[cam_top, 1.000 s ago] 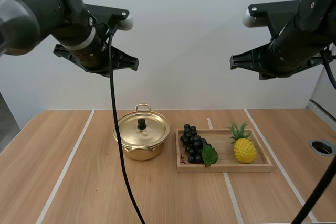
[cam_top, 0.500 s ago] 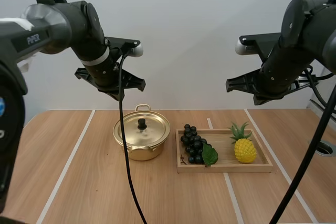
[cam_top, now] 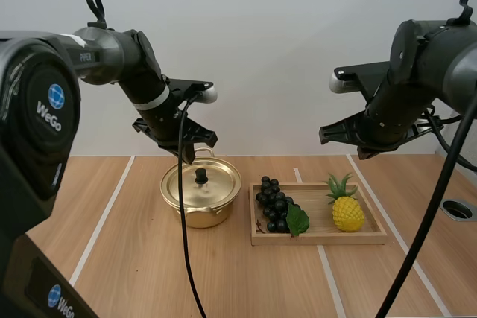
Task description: Open the pot, put the pineapple inside, and close it
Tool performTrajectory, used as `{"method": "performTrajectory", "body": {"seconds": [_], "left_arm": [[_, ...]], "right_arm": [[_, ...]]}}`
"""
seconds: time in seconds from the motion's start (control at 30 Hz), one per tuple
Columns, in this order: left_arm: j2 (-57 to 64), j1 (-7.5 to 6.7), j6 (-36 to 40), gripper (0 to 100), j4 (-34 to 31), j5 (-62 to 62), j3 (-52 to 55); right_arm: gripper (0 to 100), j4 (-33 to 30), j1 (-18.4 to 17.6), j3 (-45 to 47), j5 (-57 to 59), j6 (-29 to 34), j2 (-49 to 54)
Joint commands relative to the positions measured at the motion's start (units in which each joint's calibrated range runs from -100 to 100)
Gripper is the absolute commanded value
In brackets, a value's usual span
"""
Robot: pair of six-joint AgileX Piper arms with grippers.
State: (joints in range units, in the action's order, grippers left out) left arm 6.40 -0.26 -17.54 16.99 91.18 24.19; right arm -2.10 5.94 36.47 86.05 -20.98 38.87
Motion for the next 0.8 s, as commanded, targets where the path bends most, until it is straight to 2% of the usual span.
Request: {"method": "performTrajectory", "body": {"seconds": [0.0, 0.03, 0.1, 0.2, 0.27, 0.3, 0.37, 0.6, 0.77], "left_arm": [[-0.88, -0.13, -1.6, 4, 1.28, -1.94, -0.38], [-1.14, -0.21, -1.95, 10, 1.39, -2.46, -0.38], [-1.8, -0.21, -2.75, 28, 1.65, -2.49, -0.38], [-2.56, -0.21, -4.11, 67, 2.5, -3.97, -0.38], [-2.87, -0.21, -4.79, 88, 2.84, -4.85, -0.38], [-2.92, -0.21, -4.91, 95, 2.82, -5.33, -0.38], [-3.17, -0.21, -5.0, 98, 2.96, -6.11, -0.38], [-6.23, -0.47, -5.74, 97, 3.96, -7.46, -0.38], [-7.9, -2.07, -5.74, 97, 3.23, -8.55, -0.38]], "right_arm": [[0, -0.74, 0.23, 0.39, -1.19, -0.66, -0.28], [0, -0.74, 0.23, 0.39, -1.19, -0.66, -0.28], [0, -0.74, 0.23, 0.39, -1.6, -0.66, -0.26], [0, -0.74, 0.23, 0.39, -1.6, -0.66, -0.26], [0, -0.74, 0.23, 0.39, -1.6, -0.66, -0.26], [0, -0.74, 0.23, 0.39, -1.6, -0.66, -0.26], [0, -0.74, 0.23, 0.39, -1.41, -0.66, -0.26], [0, -0.74, 0.23, 0.39, -1.1, -0.66, -0.26], [0, -0.74, 0.23, 0.39, -0.69, -0.66, -0.26]]}}
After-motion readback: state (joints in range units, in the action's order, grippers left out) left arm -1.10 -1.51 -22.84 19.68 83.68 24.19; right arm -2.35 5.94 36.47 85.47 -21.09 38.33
